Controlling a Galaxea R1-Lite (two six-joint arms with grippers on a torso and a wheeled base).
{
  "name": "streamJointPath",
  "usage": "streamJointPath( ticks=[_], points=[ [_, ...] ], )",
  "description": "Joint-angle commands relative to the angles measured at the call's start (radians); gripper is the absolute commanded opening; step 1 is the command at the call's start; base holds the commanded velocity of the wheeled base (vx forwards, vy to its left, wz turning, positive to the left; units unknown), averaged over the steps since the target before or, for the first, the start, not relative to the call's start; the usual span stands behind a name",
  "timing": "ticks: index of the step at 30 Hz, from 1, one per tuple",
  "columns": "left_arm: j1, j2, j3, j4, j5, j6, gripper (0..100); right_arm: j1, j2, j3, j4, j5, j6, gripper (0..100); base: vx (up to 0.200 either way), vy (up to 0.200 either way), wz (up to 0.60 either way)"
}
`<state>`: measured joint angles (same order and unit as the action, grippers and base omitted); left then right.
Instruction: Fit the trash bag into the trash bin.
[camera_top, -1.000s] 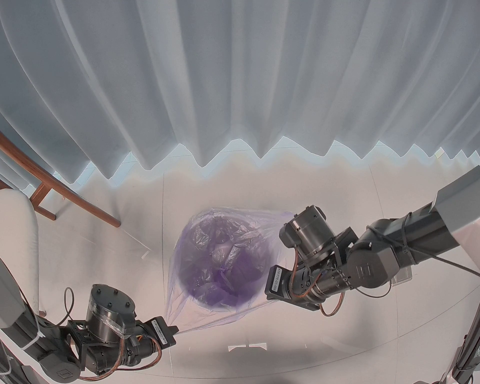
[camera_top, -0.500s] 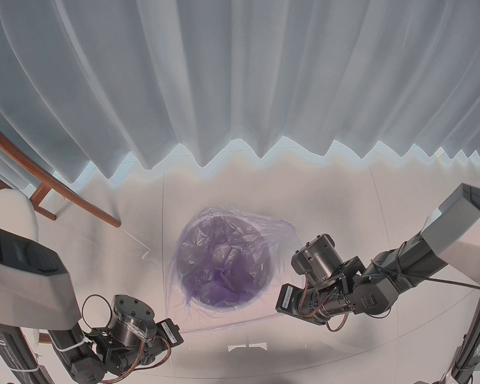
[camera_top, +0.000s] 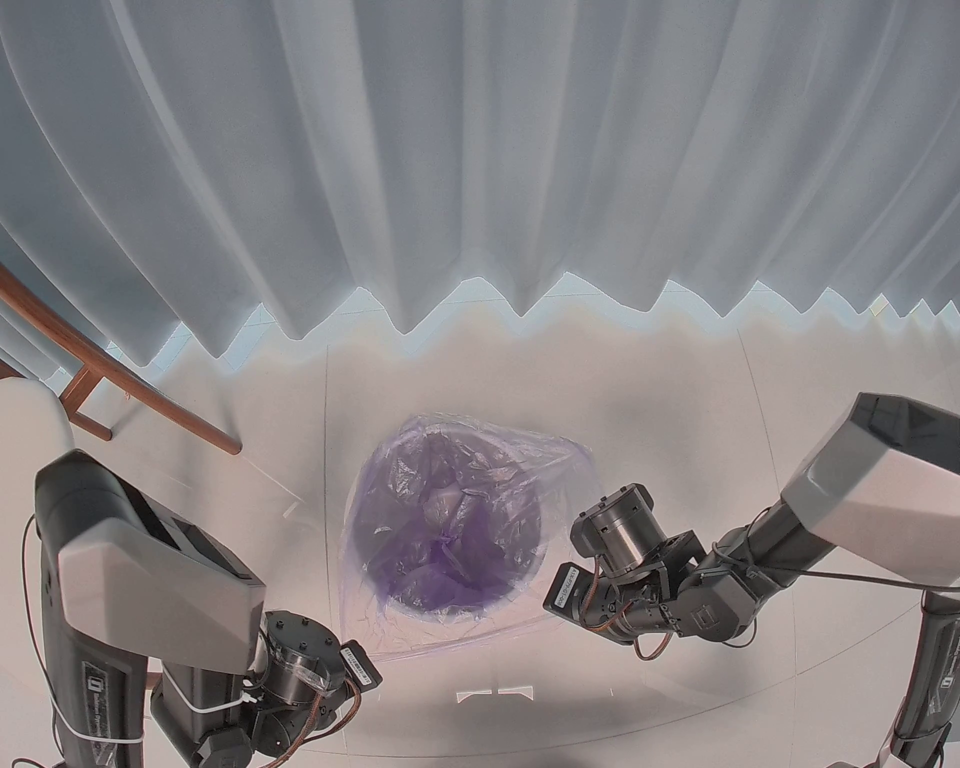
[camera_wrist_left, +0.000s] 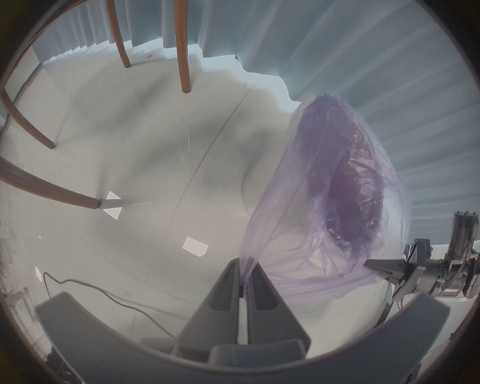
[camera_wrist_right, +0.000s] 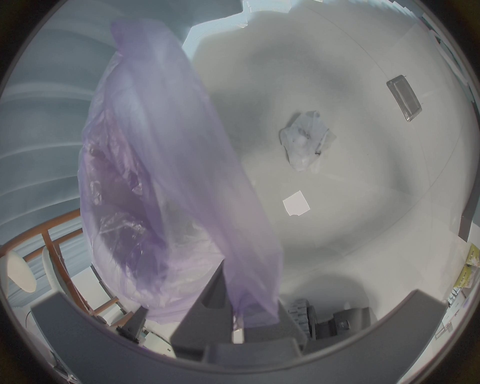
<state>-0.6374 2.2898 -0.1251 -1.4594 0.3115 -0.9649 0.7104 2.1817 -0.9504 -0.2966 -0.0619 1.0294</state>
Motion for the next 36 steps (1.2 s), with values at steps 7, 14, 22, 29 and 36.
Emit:
streamJointPath(
  ticks=[7,14,22,29,36],
  points=[
    [-0.002,0.148,-0.002,-0.085,0.029,0.014,0,-0.014,0.090,-0.010,-0.065,-0.024,0.001,100,0.000,0.000,0.00],
    [-0.002,0.142,-0.008,-0.087,0.037,0.015,0,0.024,-0.172,0.104,-0.062,-0.009,0.083,100,0.000,0.000,0.00],
    [-0.002,0.135,-0.007,-0.087,0.043,0.041,100,-0.060,-0.361,0.294,-0.236,0.091,0.021,100,0.000,0.000,0.00],
    [-0.047,0.057,0.025,-0.087,0.052,0.043,100,-0.166,-0.278,0.311,-0.338,0.145,-0.186,100,0.000,0.000,0.00],
    [-0.126,-0.148,0.125,-0.085,0.070,0.048,100,-0.212,-0.134,0.294,-0.519,0.191,-0.258,100,0.000,0.000,0.00]
  ],
)
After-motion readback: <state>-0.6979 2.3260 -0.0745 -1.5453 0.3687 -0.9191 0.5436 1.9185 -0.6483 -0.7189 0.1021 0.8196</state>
